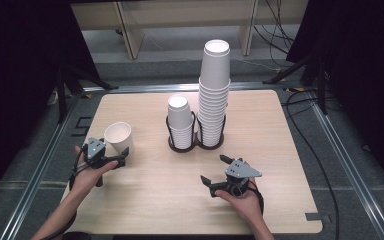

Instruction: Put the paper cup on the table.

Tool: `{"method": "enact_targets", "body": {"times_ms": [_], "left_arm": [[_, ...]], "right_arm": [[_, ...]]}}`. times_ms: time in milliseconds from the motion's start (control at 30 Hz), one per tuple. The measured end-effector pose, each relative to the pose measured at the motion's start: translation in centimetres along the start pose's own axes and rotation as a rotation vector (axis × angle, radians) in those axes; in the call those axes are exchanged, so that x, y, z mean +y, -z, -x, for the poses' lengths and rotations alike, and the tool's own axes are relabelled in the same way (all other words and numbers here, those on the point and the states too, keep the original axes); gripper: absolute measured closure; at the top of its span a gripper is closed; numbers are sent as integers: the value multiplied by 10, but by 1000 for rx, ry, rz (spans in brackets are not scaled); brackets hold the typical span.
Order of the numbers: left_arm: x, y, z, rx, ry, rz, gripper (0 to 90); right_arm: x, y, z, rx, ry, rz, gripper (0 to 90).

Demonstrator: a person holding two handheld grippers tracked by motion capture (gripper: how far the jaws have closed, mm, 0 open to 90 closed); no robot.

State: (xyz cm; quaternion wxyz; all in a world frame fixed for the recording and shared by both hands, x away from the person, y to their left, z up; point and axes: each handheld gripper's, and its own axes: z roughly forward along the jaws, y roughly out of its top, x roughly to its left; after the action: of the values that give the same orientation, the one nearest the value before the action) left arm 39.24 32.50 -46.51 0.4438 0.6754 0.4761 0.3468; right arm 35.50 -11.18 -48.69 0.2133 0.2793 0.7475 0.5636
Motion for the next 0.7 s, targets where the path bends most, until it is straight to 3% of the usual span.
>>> {"method": "enact_targets", "body": {"times_ms": [333, 467, 500, 567, 667, 700], "left_arm": [[-22, 32, 12, -22, 23, 25, 0], [-29, 40, 16, -31, 23, 33, 0], [-31, 43, 18, -29, 13, 31, 0], [-36, 45, 20, -43, 13, 44, 0], [-42, 46, 22, -54, 23, 66, 0], [-44, 46, 22, -57, 30, 68, 0]], "right_arm": [[0, 0, 0, -2, -1, -14, 23], [0, 0, -2, 21, -31, -15, 23], [-1, -1, -1, 13, -12, 4, 23], [-1, 0, -2, 27, -38, -7, 23], [-1, 0, -2, 19, -34, -6, 23], [-1, -1, -1, 17, -12, 7, 24]]}}
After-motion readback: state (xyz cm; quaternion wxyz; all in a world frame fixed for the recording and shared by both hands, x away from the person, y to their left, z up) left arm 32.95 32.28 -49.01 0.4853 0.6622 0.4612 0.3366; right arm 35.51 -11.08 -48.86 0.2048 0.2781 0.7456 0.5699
